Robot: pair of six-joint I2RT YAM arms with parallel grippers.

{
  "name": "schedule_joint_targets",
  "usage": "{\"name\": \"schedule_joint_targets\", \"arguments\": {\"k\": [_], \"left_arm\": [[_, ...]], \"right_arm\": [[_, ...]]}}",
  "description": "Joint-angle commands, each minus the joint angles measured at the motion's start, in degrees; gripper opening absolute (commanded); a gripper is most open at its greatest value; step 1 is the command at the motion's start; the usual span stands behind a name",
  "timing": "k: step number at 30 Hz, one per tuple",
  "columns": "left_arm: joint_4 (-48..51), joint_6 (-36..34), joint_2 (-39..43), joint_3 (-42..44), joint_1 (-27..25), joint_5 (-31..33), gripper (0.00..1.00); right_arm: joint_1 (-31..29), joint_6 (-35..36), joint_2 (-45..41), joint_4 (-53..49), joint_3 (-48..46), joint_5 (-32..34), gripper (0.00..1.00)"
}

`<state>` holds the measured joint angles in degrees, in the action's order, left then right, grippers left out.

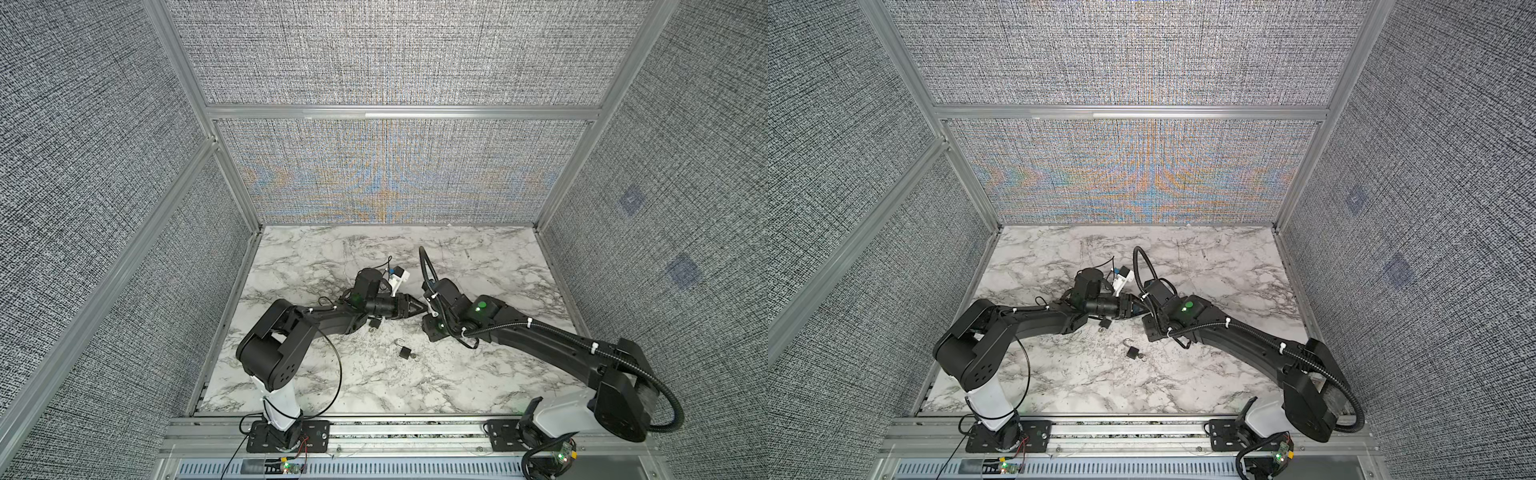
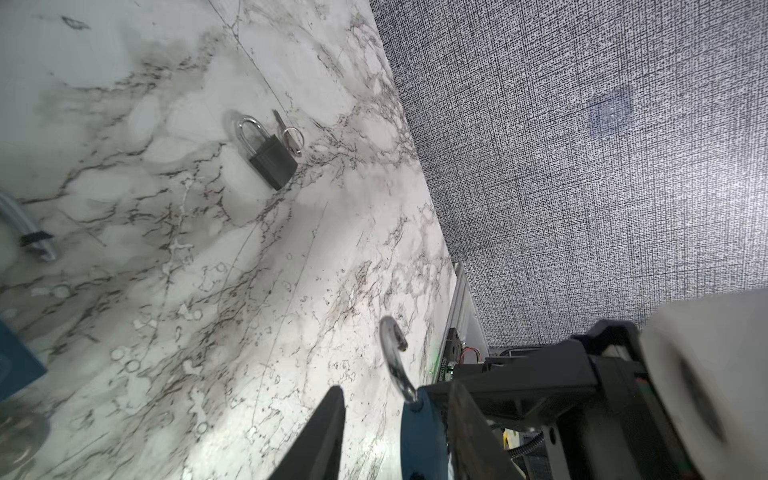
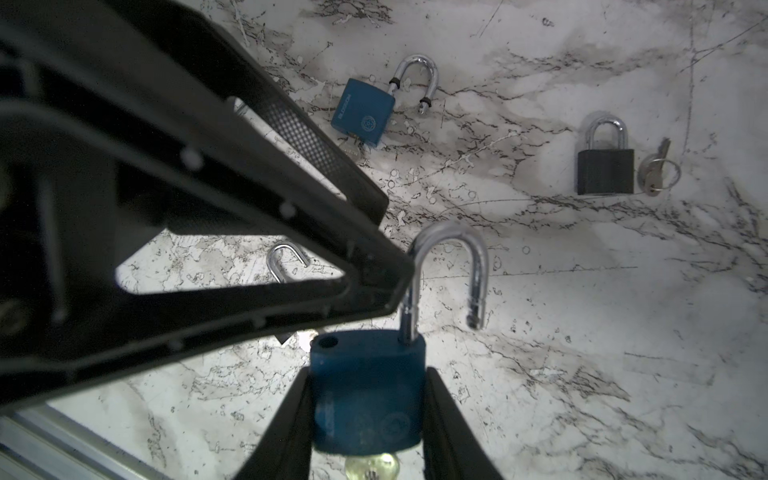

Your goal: Lock with the key

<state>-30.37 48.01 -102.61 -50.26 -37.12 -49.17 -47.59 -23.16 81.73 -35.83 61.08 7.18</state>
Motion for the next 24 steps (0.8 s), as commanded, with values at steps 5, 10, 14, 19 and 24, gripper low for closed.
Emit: {"name": "schedule_joint_targets", "arguments": {"k": [5, 10, 14, 19, 24], "left_arm": [[-4.49, 1.91, -2.01, -1.61, -1.18, -2.66, 0.43], [-4.87, 2.26, -3.1, -2.54, -1.97, -3.37, 0.42], [-5.2, 2.51, -3.89, -3.18, -2.6, -3.79, 0.39], [-5.57, 2.86, -4.44, -3.73, -3.09, -4.06, 0.35], [-5.73, 3.03, -5.01, -4.03, -3.39, -4.25, 0.31]], "right_arm": [[-0.04, 0.03, -0.11, -0.35, 0.73, 0.64, 0.32], [-0.05, -0.17, -0.1, -0.27, 0.8, 0.64, 0.32], [-0.13, -0.09, -0.11, -0.29, 0.8, 0.64, 0.32], [-0.19, -0.05, -0.08, -0.12, 0.79, 0.55, 0.32], [-0.21, -0.13, -0.12, -0.06, 0.89, 0.55, 0.32]]}}
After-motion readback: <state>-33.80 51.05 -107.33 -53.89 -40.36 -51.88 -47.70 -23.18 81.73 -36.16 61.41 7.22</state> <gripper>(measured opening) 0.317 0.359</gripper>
